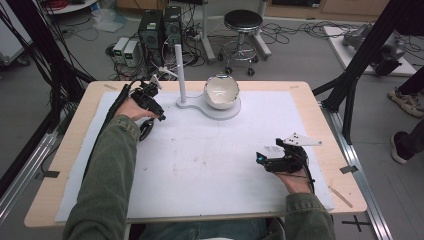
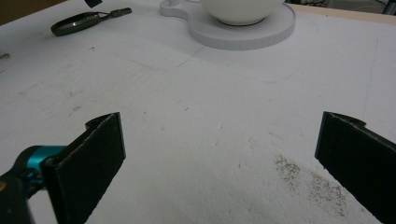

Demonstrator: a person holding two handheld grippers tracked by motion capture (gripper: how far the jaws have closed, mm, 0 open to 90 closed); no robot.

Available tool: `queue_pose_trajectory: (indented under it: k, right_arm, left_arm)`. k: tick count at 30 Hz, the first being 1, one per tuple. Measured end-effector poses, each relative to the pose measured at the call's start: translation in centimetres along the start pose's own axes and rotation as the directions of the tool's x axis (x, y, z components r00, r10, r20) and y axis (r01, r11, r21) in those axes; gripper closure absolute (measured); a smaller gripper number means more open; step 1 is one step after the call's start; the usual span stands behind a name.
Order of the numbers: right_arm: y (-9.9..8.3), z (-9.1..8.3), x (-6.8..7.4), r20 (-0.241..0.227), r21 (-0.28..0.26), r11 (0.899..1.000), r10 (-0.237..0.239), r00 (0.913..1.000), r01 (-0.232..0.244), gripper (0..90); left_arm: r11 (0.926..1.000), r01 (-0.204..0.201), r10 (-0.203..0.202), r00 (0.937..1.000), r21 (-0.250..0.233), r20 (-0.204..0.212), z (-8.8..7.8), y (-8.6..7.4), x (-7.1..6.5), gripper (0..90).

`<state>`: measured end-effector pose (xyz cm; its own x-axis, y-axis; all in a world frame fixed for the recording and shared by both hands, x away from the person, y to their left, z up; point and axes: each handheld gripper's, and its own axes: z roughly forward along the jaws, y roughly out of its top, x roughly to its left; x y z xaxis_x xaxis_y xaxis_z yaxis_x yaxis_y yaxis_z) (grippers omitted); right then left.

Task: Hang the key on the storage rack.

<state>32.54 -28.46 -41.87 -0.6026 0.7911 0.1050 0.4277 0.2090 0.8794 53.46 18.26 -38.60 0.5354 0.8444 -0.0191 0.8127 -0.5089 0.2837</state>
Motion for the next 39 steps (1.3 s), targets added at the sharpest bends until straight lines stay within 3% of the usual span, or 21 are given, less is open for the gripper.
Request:
queue_pose_trajectory:
  k: [6,8,10,18,21,28,31,35,39]
  right_arm:
    - [-0.1,0.0,-0.1,0.0,0.002,1.0,0.001,1.0,-0.001,0.5]
    - [-0.1,0.0,0.0,0.002,0.003,1.0,0.001,1.0,-0.001,0.5]
    - [-0.2,-0.1,-0.1,0.004,0.002,1.0,0.007,1.0,-0.007,0.5]
    - [-0.2,-0.2,0.0,0.002,0.003,1.0,0.013,0.9999,-0.013,0.5]
    - [-0.2,-0.1,0.0,0.006,0.003,1.0,0.004,1.0,-0.004,0.5]
    - [-0.3,0.0,-0.2,0.018,0.004,1.0,0.001,0.9998,-0.001,0.5]
    - [-0.3,0.0,-0.2,0.019,0.004,1.0,0.006,0.9998,-0.006,0.5]
    - [-0.3,0.0,-0.2,0.021,0.003,1.0,0.003,0.9998,-0.003,0.5]
    - [-0.3,0.0,-0.1,0.017,0.01,1.0,0.002,0.9998,-0.002,0.5]
  left_arm:
    - [0.9992,0.025,-0.025,0.9996,0.03,-0.014,0.4,-0.1,0.7,17.7]
    - [0.9993,0.034,-0.034,0.9992,0.017,0.022,0.3,-0.1,0.7,23.5]
    - [0.9996,0.024,-0.025,0.9991,0.014,0.034,0.3,-0.2,0.6,38.0]
    - [0.9979,0.04,-0.04,0.9992,0.05,0.007,1.2,-0.1,0.4,41.9]
    - [0.9965,0.047,-0.048,0.9986,0.069,0.022,1.5,-0.1,0.4,42.6]
    - [0.996,0.06,-0.061,0.9981,0.067,0.006,1.6,0.0,0.5,55.3]
    - [0.9945,0.081,-0.083,0.9964,0.065,0.018,1.7,0.0,0.6,54.6]
    - [0.9943,0.083,-0.083,0.9965,0.067,0.004,1.8,0.0,0.6,56.6]
    - [0.9946,0.087,-0.086,0.9961,0.057,-0.021,1.9,-0.1,0.7,68.9]
